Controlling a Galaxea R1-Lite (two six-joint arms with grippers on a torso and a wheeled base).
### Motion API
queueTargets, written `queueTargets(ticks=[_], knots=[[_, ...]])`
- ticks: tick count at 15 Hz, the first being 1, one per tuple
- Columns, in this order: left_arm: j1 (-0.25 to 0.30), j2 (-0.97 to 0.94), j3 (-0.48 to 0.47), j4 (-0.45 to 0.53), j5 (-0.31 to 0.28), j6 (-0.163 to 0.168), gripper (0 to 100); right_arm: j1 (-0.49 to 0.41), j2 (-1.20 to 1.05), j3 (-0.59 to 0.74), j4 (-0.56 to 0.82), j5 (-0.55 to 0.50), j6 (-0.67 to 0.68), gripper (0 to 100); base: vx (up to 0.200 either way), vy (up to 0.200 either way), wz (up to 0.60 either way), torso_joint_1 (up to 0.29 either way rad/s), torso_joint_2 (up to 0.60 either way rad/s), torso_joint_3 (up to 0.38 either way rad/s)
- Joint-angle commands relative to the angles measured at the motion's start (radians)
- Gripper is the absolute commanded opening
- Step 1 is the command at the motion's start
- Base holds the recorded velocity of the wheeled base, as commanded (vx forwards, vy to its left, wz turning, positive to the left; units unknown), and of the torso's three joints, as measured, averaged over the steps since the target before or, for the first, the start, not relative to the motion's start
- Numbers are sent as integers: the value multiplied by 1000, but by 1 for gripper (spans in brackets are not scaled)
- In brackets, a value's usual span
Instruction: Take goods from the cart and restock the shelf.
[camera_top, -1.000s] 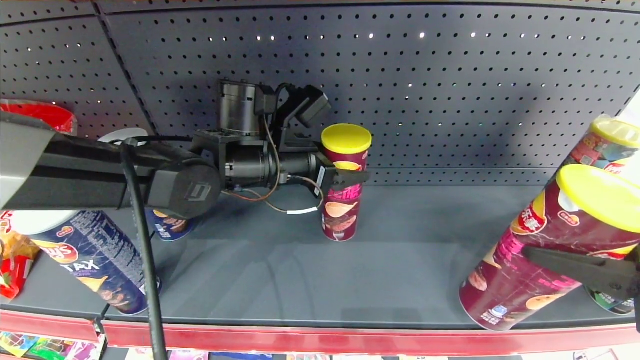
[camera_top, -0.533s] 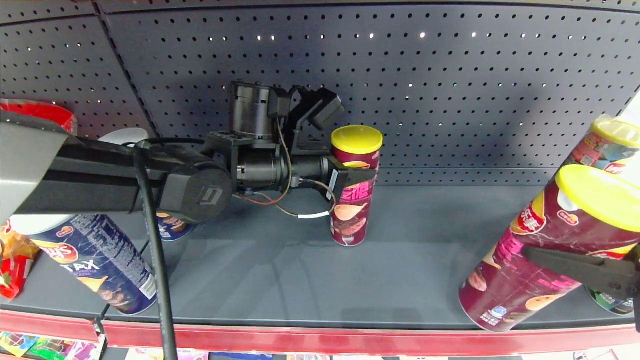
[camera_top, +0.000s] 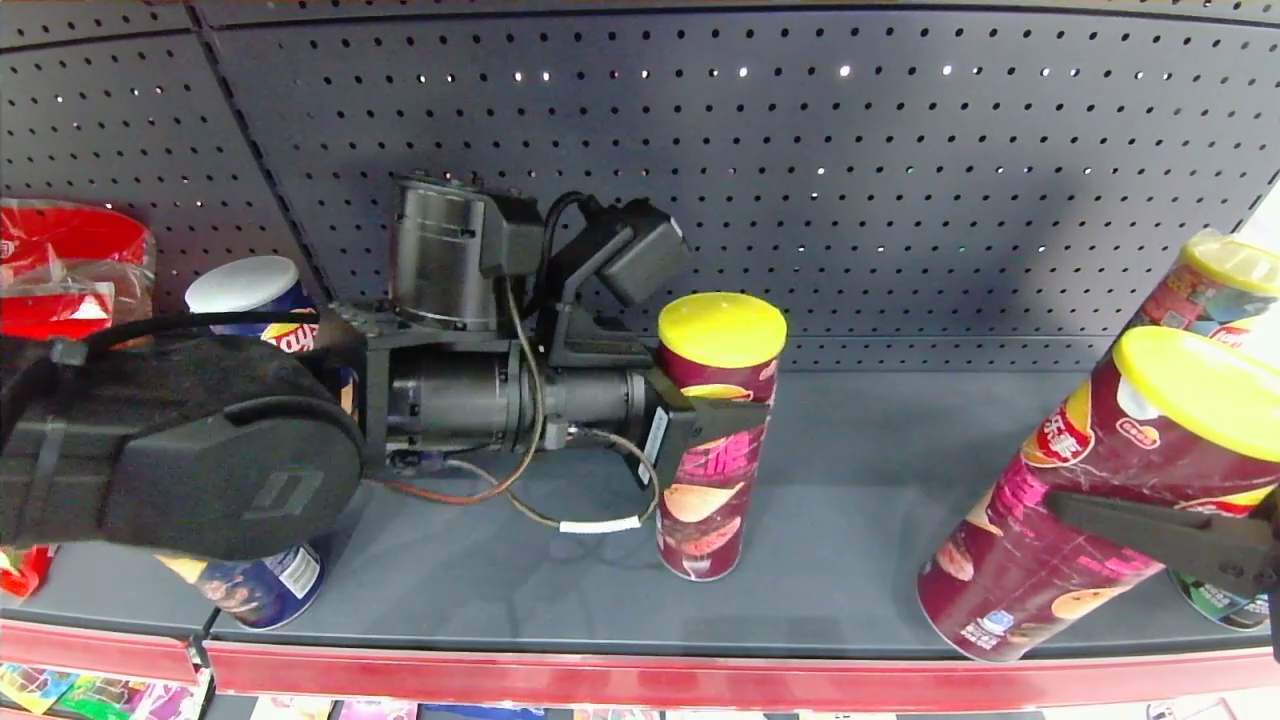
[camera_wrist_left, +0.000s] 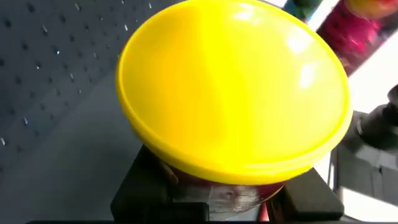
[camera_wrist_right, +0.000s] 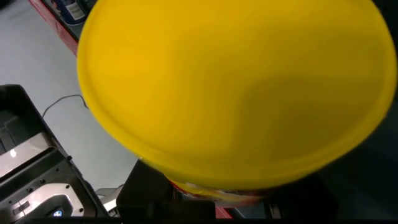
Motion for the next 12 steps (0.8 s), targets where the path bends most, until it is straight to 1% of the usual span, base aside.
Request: queueTargets(ticks=[1,3,4,10,12], knots=[[-34,-80,84,-2,30,1,0,2,0,1,-1,1,-1,0,0,0,0,0,0,0],[-62,-93,118,-2,57,1,0,2,0,3,-1,1,-1,0,0,0,0,0,0,0],[-68,-97,129,-4,59,1,0,2,0,3,-1,1,-1,0,0,0,0,0,0,0],[-71,-93,133,-5,102,1,0,2,-1,3,-1,1,-1,0,0,0,0,0,0,0],[-86,-90,135,-25,109,0,0,2,-1,3,-1,1,-1,0,0,0,0,0,0,0]])
